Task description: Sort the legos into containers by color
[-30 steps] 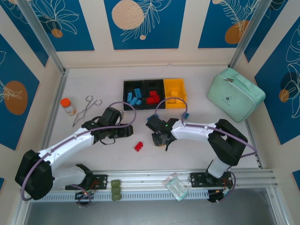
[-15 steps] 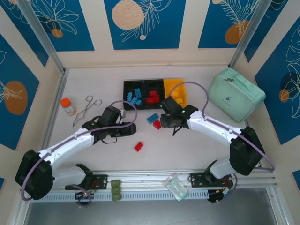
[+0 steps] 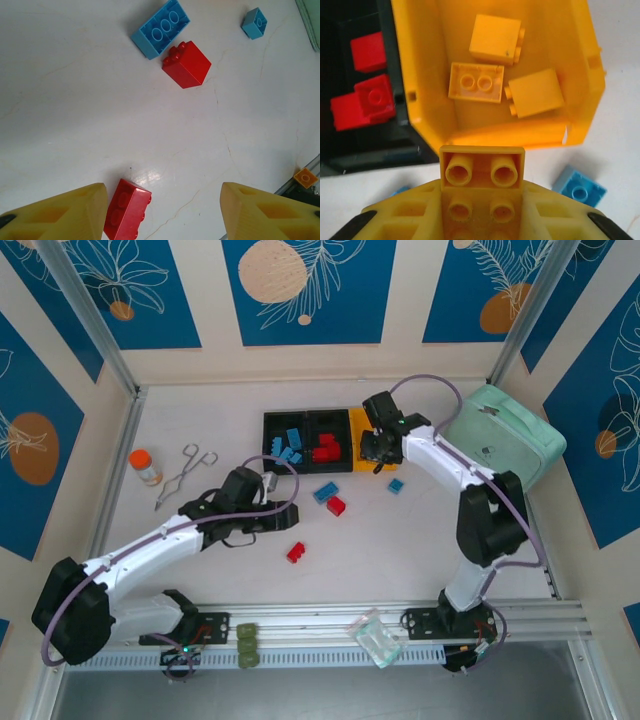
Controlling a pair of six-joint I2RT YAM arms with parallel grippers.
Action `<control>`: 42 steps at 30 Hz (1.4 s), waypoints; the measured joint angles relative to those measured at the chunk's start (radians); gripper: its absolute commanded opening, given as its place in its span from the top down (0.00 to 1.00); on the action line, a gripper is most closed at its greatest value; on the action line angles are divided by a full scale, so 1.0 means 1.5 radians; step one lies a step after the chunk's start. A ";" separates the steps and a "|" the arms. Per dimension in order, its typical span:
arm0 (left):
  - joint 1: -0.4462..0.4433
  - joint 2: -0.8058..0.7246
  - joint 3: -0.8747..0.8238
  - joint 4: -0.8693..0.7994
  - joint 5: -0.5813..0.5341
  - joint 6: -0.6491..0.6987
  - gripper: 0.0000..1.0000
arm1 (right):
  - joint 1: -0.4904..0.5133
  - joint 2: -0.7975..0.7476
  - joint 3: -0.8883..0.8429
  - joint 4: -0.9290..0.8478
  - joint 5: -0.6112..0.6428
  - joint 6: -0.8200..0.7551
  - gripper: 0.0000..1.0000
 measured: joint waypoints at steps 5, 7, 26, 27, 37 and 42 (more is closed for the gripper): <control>-0.005 -0.001 0.000 -0.001 0.000 -0.008 0.39 | -0.020 0.090 0.077 -0.013 -0.005 -0.002 0.67; -0.006 -0.003 0.000 -0.001 -0.001 -0.009 0.39 | -0.026 0.121 0.109 -0.019 -0.008 -0.002 0.67; -0.012 -0.040 -0.024 -0.021 -0.029 -0.025 0.39 | -0.059 0.292 0.331 -0.082 -0.042 -0.007 0.46; -0.013 -0.043 -0.024 -0.023 -0.031 -0.025 0.39 | -0.058 0.291 0.331 -0.082 -0.042 -0.007 0.46; -0.013 -0.066 -0.023 -0.065 -0.080 -0.025 0.37 | -0.037 0.141 0.169 -0.039 -0.054 -0.006 0.46; -0.010 -0.066 -0.006 -0.148 -0.150 -0.025 0.32 | -0.004 -0.014 0.047 0.003 -0.066 -0.006 0.45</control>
